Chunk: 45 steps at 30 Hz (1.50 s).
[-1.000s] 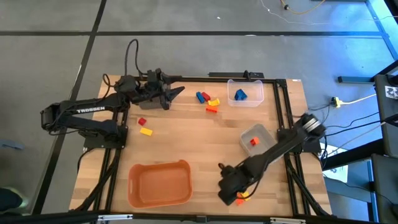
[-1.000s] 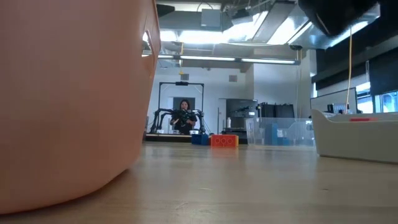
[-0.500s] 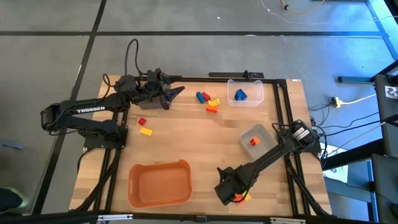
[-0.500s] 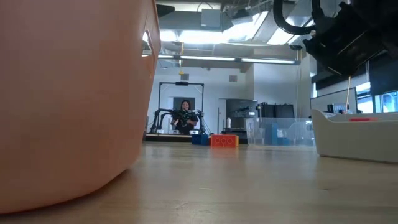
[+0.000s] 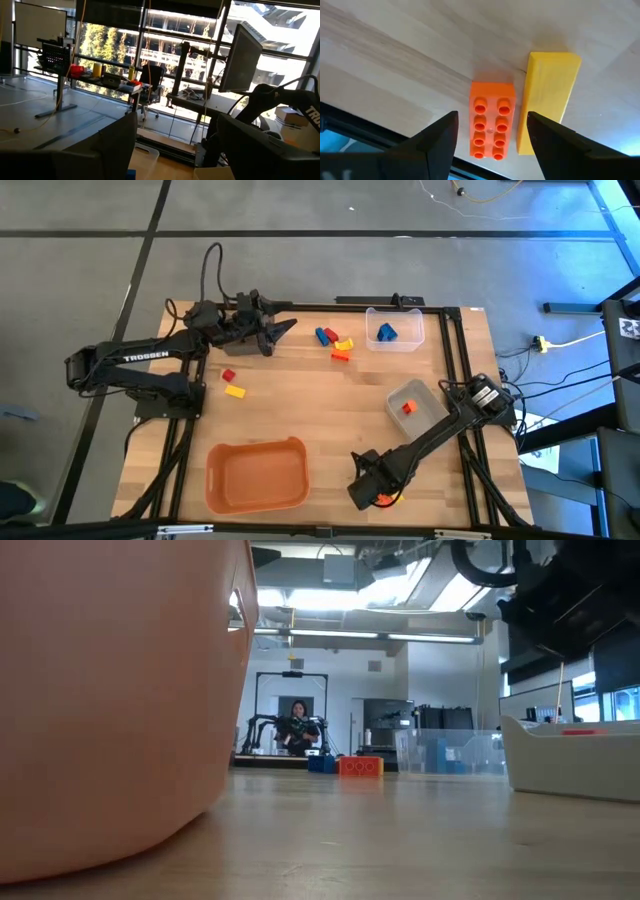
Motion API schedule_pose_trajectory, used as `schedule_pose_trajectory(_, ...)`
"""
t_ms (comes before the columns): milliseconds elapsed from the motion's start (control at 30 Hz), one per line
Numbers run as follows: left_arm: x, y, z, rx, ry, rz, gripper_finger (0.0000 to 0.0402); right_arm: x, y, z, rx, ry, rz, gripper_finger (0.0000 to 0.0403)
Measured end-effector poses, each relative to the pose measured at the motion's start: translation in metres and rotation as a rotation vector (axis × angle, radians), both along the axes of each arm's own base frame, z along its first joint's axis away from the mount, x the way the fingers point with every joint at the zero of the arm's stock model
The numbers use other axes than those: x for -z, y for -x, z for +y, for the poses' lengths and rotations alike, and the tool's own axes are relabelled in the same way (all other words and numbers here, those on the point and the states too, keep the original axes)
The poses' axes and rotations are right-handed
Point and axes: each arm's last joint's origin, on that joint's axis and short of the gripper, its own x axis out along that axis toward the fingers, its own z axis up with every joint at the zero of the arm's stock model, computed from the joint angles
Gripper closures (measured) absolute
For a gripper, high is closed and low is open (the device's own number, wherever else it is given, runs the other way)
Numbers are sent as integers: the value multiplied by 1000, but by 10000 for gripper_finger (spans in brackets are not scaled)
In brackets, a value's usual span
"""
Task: Sort & place blocks by color
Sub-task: Put the bottom orange game piece into the gray bin
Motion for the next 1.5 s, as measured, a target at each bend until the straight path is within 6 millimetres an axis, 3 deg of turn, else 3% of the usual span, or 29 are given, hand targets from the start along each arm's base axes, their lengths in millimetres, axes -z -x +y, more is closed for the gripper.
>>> schedule_pose_trajectory(500, 1, 0, 0, 0, 1, 4, 136, 15, 5, -2, 96, -14, 13, 166)
schedule_pose_trajectory(1067, 1, 0, 0, 0, 3, 11, 136, 0, -6, 5, 96, -23, -60, 166)
schedule_pose_trajectory(1500, 2, 0, 0, 0, 5, 15, 136, -1, -4, 4, 93, -14, -23, 166)
